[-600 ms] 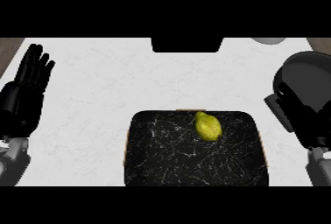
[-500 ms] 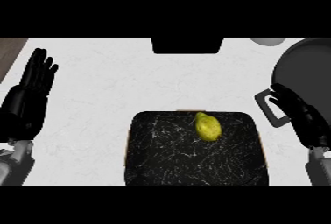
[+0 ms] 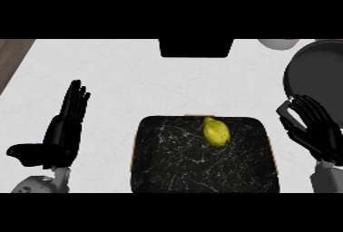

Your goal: Pick the pear from the tray and place it in the pot

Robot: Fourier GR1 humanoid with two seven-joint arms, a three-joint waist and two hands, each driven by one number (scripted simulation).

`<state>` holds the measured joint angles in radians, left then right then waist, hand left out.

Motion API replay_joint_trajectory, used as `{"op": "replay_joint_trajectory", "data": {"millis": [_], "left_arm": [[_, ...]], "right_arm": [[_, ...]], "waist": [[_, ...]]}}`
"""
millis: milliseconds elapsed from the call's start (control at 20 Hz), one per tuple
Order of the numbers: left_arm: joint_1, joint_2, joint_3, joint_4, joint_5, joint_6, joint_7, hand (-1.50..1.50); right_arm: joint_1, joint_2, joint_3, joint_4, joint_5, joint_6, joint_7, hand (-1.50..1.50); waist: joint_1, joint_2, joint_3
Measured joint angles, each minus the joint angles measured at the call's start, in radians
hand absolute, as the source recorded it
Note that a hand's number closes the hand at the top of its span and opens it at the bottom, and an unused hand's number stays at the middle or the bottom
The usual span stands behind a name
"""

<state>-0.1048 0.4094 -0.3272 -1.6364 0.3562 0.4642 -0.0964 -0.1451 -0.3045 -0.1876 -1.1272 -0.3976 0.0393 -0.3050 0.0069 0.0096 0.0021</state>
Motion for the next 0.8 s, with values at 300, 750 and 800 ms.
{"op": "replay_joint_trajectory", "data": {"millis": [300, 750, 800], "left_arm": [[0.051, -0.066, -0.011, 0.059, -0.030, -0.018, -0.079, 0.00], [0.066, -0.090, -0.003, 0.071, -0.046, -0.044, -0.099, 0.00], [0.064, -0.091, -0.003, 0.074, -0.048, -0.046, -0.101, 0.00]], "right_arm": [[0.053, 0.051, -0.032, -0.050, -0.051, 0.090, -0.159, -1.50], [0.068, -0.145, 0.094, -0.186, 0.047, 0.229, 0.070, -1.50], [0.066, -0.166, 0.119, -0.196, 0.062, 0.257, 0.096, -1.50]], "waist": [[-0.008, -0.008, -0.002], [-0.002, -0.010, -0.004], [-0.002, -0.010, -0.004]]}}
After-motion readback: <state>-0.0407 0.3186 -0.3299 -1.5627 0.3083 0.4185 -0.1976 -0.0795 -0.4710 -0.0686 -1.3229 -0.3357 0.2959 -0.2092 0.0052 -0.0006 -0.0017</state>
